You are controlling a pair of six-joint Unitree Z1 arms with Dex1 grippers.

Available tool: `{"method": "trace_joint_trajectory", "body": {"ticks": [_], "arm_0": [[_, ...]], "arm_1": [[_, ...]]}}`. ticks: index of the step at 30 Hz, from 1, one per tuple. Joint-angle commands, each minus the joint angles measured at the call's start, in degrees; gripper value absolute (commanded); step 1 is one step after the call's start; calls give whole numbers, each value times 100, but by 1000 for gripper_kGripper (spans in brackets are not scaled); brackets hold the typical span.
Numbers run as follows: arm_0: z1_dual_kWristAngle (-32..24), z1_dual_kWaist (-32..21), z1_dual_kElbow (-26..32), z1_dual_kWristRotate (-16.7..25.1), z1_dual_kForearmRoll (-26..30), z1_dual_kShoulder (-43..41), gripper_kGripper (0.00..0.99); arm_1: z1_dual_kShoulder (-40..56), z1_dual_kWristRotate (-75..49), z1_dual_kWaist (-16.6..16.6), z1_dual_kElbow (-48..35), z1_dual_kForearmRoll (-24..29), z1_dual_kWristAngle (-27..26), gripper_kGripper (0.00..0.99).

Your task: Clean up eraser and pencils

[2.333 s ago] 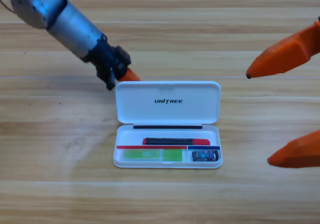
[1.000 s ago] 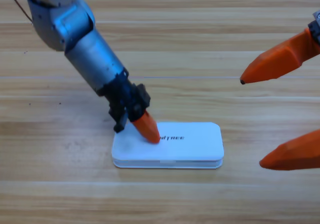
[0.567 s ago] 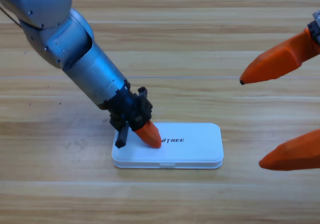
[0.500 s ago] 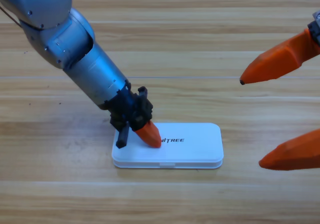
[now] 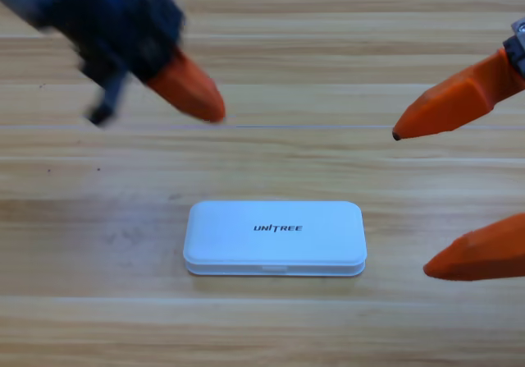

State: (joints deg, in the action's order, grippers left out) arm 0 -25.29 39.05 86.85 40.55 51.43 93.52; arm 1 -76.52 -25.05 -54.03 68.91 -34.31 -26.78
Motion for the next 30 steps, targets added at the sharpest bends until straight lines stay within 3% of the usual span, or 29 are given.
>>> {"method": "trace_joint_trajectory", "body": {"ticks": [1, 11, 15, 16, 17, 18, 19, 23, 30], "arm_0": [[-336, 305, 112, -197, 394, -730, 0], [-459, 674, -142, -372, 534, -941, 0], [-450, 666, -265, -179, 534, -932, 0], [-389, 657, -353, -126, 526, -985, 333], [-301, 657, -397, -30, 517, -1020, 744], [-222, 648, -432, 6, 508, -1064, 942], [-248, 657, -441, -30, 508, -1047, 986], [-389, 657, -389, -574, 499, -880, 990], [-397, 657, -441, -583, 499, -880, 990]], "arm_1": [[-275, 26, -107, -167, 65, -29, 990], [-275, 35, -107, -167, 65, -29, 990], [-275, 35, -107, -167, 65, -29, 990], [-275, 44, -107, -167, 65, -29, 990], [-275, 44, -107, -167, 65, -29, 990], [-275, 44, -107, -167, 65, -29, 990], [-275, 44, -107, -167, 65, -29, 990], [-275, 53, -107, -159, 65, -29, 990], [-275, 53, -107, -159, 65, -29, 990]]}}
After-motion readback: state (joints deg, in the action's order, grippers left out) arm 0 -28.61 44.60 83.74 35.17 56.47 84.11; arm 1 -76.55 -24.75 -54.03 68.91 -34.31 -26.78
